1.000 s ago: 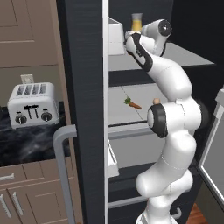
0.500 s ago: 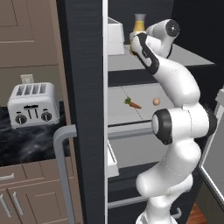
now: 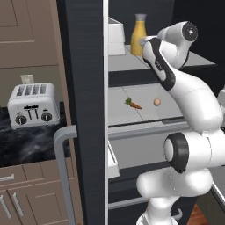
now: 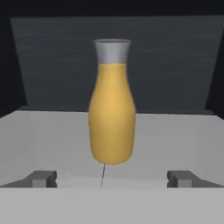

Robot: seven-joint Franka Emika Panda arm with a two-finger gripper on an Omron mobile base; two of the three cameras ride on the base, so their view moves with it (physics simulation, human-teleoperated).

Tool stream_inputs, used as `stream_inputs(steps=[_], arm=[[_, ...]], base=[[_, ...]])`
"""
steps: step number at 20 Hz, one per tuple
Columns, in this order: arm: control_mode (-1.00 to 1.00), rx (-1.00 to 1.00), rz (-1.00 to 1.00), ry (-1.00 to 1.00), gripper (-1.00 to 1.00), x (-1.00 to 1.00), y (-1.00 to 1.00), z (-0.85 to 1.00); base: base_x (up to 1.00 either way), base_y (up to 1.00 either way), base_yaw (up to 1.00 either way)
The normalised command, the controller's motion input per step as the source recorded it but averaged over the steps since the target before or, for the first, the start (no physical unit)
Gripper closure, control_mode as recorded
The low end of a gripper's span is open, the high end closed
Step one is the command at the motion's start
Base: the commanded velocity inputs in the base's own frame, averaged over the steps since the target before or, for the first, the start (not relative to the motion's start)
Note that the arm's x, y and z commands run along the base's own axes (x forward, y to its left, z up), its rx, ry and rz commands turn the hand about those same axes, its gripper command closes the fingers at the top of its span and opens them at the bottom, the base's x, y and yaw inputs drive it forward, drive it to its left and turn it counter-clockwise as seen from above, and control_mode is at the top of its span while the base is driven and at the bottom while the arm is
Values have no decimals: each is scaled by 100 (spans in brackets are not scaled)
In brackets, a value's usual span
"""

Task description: Move the egg and carrot from the top shelf to the second highest shelf to make space. Then, place the pitcher from the counter on the cleared top shelf.

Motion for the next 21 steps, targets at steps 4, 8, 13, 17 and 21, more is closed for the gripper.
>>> stream_inputs(steps=[4,8,13,17,21], arm=[[-100,-8,0,9,-100,-100,4,-17],[-100,-5,0,10,-100,-100,6,-29],[-100,-3,0,7,-100,-99,19,-16],[-100,-3,0,9,-100,-93,15,-21],[-100,-1,0,3,-100,-76,0,-31]], base=[[0,0,0],[0,0,0],[0,0,0],[0,0,0],[0,0,0]])
